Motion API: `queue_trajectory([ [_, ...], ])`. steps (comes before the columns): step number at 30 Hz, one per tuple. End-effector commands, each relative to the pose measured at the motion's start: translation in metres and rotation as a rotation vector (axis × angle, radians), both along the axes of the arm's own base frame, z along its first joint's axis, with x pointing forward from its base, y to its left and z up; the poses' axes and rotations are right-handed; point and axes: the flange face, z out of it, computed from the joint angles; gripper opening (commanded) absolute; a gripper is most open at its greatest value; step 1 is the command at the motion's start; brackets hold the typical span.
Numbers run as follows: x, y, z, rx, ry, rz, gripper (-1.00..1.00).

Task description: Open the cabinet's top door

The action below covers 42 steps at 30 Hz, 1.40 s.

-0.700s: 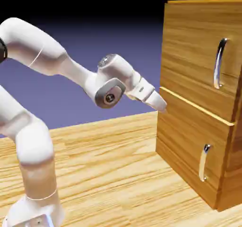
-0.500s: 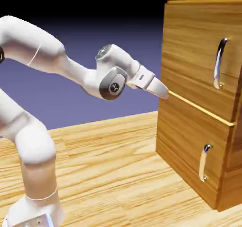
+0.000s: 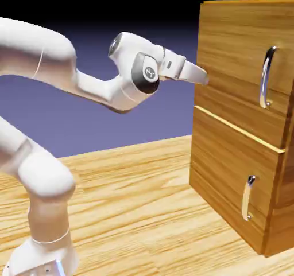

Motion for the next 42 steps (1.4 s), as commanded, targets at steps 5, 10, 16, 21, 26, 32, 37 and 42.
queue_trajectory([
  [5, -0.003, -0.01, 0.017, 0.01, -0.075, 0.005, 0.0],
  [10, -0.005, -0.025, 0.028, 0.022, -0.143, 0.006, 0.0],
  [16, -0.004, -0.047, 0.034, 0.037, -0.215, 0.005, 0.0],
  [21, 0.0, -0.07, 0.033, 0.049, -0.265, 0.001, 0.0],
  [26, 0.007, -0.096, 0.026, 0.06, -0.307, -0.006, 0.0],
  [32, 0.019, -0.131, 0.011, 0.072, -0.343, -0.016, 0.0],
  [37, 0.032, -0.162, -0.007, 0.078, -0.362, -0.027, 0.0],
  [42, 0.043, -0.187, -0.024, 0.08, -0.369, -0.035, 0.0],
])
